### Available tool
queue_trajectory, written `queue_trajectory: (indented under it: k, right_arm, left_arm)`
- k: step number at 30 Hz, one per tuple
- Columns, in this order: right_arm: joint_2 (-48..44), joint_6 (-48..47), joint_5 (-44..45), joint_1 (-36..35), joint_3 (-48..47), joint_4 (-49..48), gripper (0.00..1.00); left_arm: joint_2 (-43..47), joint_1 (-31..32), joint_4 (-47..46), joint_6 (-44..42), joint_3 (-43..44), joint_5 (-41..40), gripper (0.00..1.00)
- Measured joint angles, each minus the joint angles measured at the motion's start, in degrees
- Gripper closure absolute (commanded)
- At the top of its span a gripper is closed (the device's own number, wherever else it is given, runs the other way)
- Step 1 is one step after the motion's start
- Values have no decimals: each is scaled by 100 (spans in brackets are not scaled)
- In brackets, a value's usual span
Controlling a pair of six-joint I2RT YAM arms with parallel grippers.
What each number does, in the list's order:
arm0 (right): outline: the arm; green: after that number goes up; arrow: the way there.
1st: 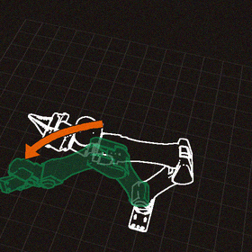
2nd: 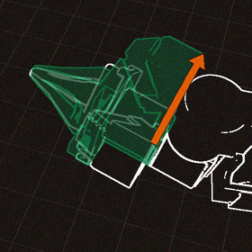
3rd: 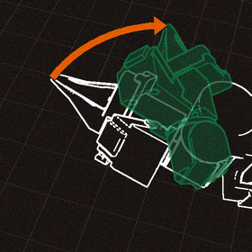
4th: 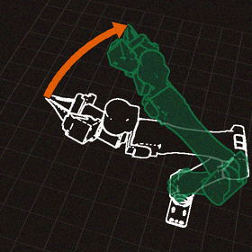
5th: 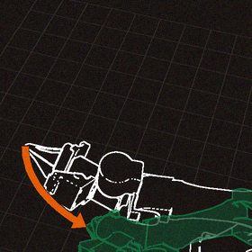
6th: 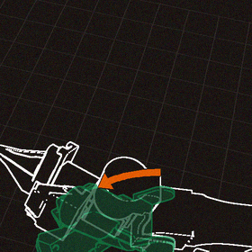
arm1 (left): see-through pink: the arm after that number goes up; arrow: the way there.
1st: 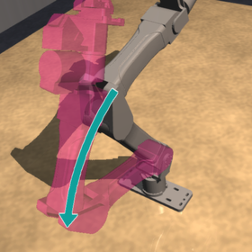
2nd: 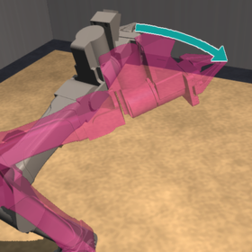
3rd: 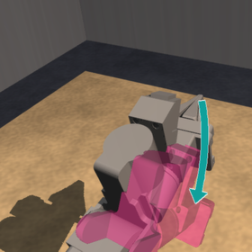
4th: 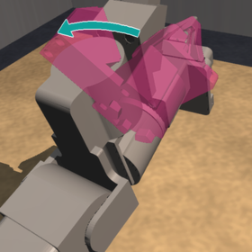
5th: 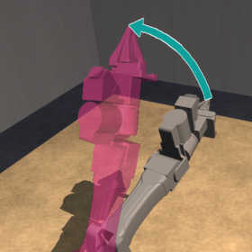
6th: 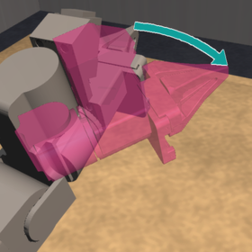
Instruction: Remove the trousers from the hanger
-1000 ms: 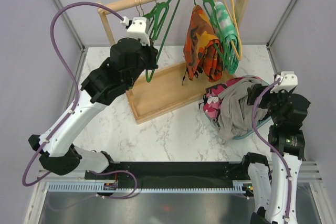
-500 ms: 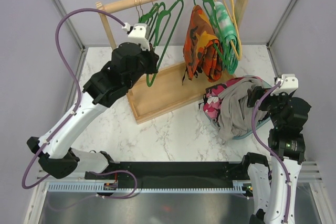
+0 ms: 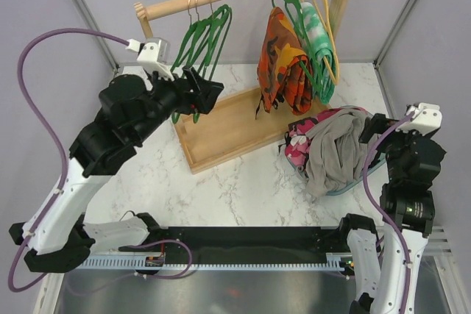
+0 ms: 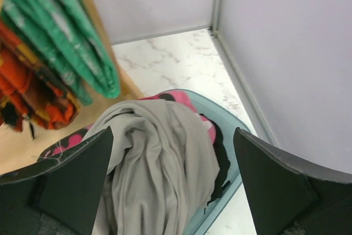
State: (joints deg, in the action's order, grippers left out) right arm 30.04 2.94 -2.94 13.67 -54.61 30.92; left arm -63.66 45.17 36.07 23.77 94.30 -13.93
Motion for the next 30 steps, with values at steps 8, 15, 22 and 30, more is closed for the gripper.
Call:
queue_trajectory:
  k: [8, 15, 22, 30]
  right_arm:
    - [2, 142, 1187, 0, -111, 2, 2]
    - [4, 138, 1687, 0, -111, 4, 2]
    - [2, 133, 1867, 0, -111, 4, 2]
    - [-4, 111, 1985, 0, -90, 7, 2]
  left_arm:
    - [966, 0, -20, -28, -278, 254, 0]
    - [2317, 0, 22, -516, -1335, -426, 0]
    - [3464, -4, 26, -789, -2417, -1370, 0]
    - [3895, -4, 109, -802, -3073, -1768, 0]
